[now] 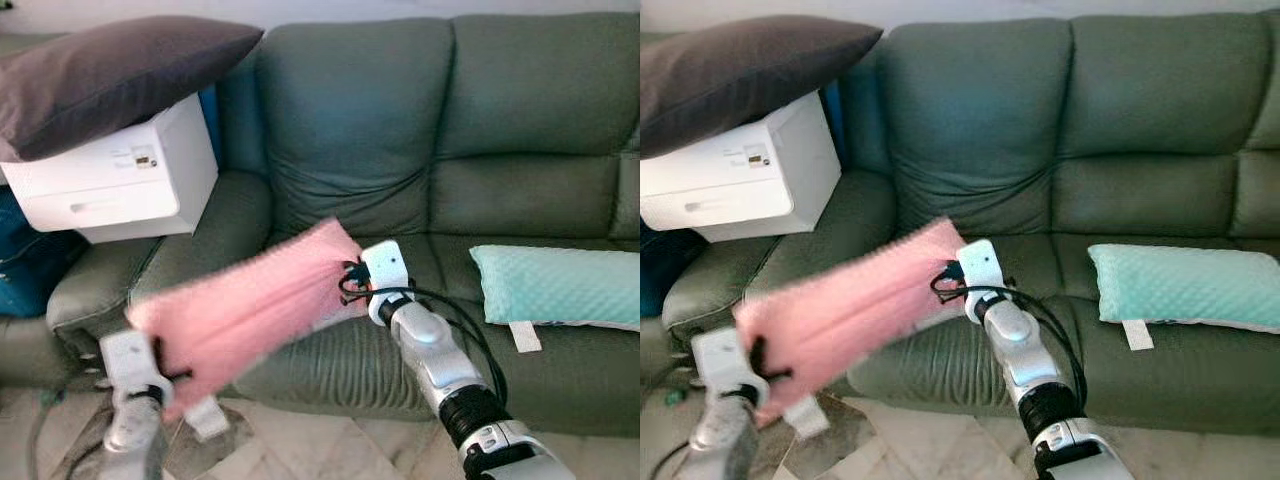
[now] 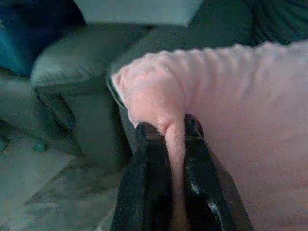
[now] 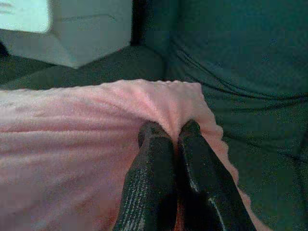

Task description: Move the pillow to the sofa

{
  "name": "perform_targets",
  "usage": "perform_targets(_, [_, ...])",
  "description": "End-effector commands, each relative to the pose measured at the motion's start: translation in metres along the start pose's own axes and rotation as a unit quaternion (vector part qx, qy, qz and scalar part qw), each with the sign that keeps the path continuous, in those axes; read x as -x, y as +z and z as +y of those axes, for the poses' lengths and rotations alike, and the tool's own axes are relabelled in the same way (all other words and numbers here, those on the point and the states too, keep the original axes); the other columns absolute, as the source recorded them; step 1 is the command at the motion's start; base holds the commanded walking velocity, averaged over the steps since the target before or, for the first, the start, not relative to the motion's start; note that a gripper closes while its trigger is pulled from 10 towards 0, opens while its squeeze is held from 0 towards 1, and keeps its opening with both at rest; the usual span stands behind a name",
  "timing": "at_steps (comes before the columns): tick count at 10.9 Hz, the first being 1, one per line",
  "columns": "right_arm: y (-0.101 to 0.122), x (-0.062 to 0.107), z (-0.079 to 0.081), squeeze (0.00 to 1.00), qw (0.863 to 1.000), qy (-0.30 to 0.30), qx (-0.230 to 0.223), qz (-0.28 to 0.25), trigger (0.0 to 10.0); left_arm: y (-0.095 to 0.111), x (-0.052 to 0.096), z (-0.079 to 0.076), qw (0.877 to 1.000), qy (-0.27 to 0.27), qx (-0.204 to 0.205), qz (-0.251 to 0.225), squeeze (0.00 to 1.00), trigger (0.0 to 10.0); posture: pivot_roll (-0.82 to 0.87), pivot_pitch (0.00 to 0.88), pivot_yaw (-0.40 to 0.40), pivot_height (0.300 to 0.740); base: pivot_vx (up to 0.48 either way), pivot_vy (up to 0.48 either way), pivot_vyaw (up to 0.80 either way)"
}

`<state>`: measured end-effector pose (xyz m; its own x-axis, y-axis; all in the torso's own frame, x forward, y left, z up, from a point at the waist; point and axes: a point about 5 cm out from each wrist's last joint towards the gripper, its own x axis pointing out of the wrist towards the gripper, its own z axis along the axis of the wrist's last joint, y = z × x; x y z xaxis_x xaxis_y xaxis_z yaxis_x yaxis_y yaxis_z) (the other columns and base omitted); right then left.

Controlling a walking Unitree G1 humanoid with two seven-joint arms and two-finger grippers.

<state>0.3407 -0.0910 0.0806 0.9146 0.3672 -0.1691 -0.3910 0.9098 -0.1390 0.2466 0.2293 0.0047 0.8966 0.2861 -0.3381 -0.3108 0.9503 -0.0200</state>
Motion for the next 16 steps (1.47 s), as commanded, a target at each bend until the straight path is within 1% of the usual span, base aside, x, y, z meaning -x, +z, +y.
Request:
perform_targets(1, [0.008,0.0,-0.02,0.0,0.998,-0.051,0.008,-0.019,10.0,0.0,-0.003,0.007,1.0,-0.002,-0.015,0.0,0.0,10.0,-0.15,0.0,0.085,0.74,0.0,0.0,0.0])
perform_targets(3, [-0.007,0.01,-0.041,0.0,0.994,-0.11,0.013,0.005,10.0,0.005,-0.011,-0.012,0.999,-0.042,-0.016,-0.007,0.0,10.0,-0.16,0.0,0.081,0.74,0.0,0.0,0.0])
perform_targets(4, [-0.015,0.015,-0.048,0.0,0.991,-0.129,0.008,0.019,10.0,0.008,-0.013,-0.024,0.997,-0.072,-0.007,-0.012,0.0,10.0,-0.17,0.0,0.083,0.74,0.0,0.0,-0.74])
perform_targets(5, [-0.017,0.018,-0.05,0.0,0.991,-0.13,0.011,0.019,10.0,0.011,-0.014,-0.031,0.996,-0.089,-0.007,-0.018,0.0,10.0,-0.18,0.0,0.085,0.74,0.0,0.0,-0.74])
perform_targets(6, [-0.019,0.019,-0.05,0.0,0.991,-0.129,0.012,0.017,10.0,0.013,-0.016,-0.037,0.995,-0.097,0.001,-0.025,0.0,10.0,-0.19,0.0,0.087,0.74,0.0,0.0,-0.77])
perform_targets(7, [-0.019,0.02,-0.05,0.0,0.991,-0.131,0.013,0.015,10.0,0.015,-0.016,-0.039,0.995,-0.101,0.007,-0.027,0.0,10.0,-0.19,0.0,0.088,0.74,0.0,0.0,-0.77])
perform_targets(9, [-0.015,0.02,-0.05,0.0,0.991,-0.131,0.023,0.004,10.0,0.017,-0.015,-0.042,0.992,-0.114,0.021,-0.04,0.0,10.0,-0.19,0.0,0.088,0.74,0.0,0.0,0.0])
perform_targets(12, [-0.014,0.021,-0.051,0.0,0.99,-0.135,0.029,0.001,10.0,0.02,-0.016,-0.046,0.99,-0.126,0.029,-0.051,0.0,10.0,-0.2,0.001,0.09,0.74,0.427,0.0,0.0])
perform_targets(16, [-0.016,0.023,-0.051,0.0,0.99,-0.135,0.03,0.002,10.0,0.019,-0.016,-0.046,0.99,-0.127,0.029,-0.049,0.0,10.0,-0.2,0.006,0.094,0.74,0.473,0.0,0.0])
